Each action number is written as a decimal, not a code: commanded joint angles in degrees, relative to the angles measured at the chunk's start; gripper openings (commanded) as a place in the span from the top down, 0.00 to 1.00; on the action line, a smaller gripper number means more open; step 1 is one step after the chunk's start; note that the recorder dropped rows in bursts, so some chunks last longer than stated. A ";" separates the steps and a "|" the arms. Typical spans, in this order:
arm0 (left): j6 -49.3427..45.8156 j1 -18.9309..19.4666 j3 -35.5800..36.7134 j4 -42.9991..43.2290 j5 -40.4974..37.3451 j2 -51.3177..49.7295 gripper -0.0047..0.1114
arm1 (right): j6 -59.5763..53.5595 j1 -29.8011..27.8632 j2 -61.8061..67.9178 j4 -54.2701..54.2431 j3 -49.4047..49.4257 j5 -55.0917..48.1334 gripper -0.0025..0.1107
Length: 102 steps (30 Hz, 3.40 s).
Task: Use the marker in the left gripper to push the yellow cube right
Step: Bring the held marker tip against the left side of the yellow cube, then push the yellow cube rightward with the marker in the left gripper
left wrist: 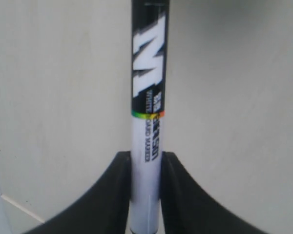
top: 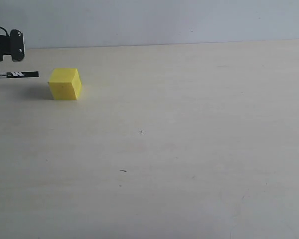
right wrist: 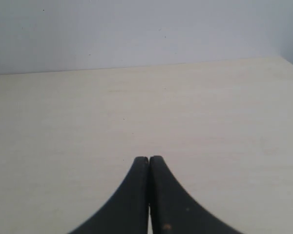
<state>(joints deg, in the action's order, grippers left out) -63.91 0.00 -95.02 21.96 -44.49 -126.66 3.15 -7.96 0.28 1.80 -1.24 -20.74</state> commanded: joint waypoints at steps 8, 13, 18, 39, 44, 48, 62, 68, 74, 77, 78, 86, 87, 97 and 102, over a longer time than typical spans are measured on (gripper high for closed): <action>-8.17 3.23 -0.44 -3.34 4.59 -1.64 0.96 | -0.11 -0.45 -0.28 0.05 0.22 0.14 0.98; -10.82 4.60 -0.44 -6.77 3.86 -1.87 0.96 | -0.11 -0.45 -0.28 0.05 0.22 0.14 0.98; -12.43 2.27 0.11 -7.17 2.45 -1.91 0.96 | -0.11 -0.45 -0.28 0.05 0.22 0.14 0.98; -1.34 -7.34 1.07 -4.69 -4.70 -1.09 0.96 | -0.11 -0.45 -0.28 0.05 0.22 0.14 0.98; -1.34 -10.46 1.07 -7.20 -1.82 -1.09 0.96 | -0.11 -0.45 -0.28 0.05 0.22 0.14 0.98; -1.34 -15.88 1.07 -9.54 0.23 -1.09 0.96 | -0.11 -0.45 -0.28 0.05 0.22 0.14 0.98; 11.79 -18.58 1.07 -2.71 -3.25 -1.09 0.96 | -0.11 -0.45 -0.28 0.05 0.22 0.14 0.98; 13.19 -26.08 1.07 -1.73 4.12 -1.44 0.96 | -0.11 -0.45 -0.28 0.05 0.22 0.14 0.98; 19.02 -23.87 1.07 1.80 -1.86 -1.33 0.96 | -0.11 -0.45 -0.28 0.05 0.22 0.14 0.98; 19.34 -23.33 1.07 1.80 -2.44 -1.33 0.96 | -0.11 -0.45 -0.28 0.05 0.22 0.14 0.98; 19.34 -23.29 1.07 1.80 -2.29 -1.33 0.96 | -0.11 -0.45 -0.28 0.05 0.22 0.14 0.98; 18.93 -25.81 1.07 -2.35 5.91 -2.05 0.96 | -0.11 -0.45 -0.28 0.05 0.22 0.14 0.98; 18.93 -26.33 1.07 -2.60 6.78 -2.30 0.96 | -0.11 -0.45 -0.28 0.05 0.22 0.14 0.98; 19.30 -29.15 1.07 -2.31 6.82 -3.29 0.96 | -0.11 -0.45 -0.28 0.05 0.22 0.14 0.98; 19.40 -28.54 1.07 -1.23 3.99 -3.29 0.96 | -0.11 -0.45 -0.28 0.05 0.22 0.14 0.98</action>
<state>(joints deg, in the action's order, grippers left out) -45.24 -28.96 -94.10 20.17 -38.93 -130.06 3.15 -7.96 0.28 1.80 -1.24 -20.74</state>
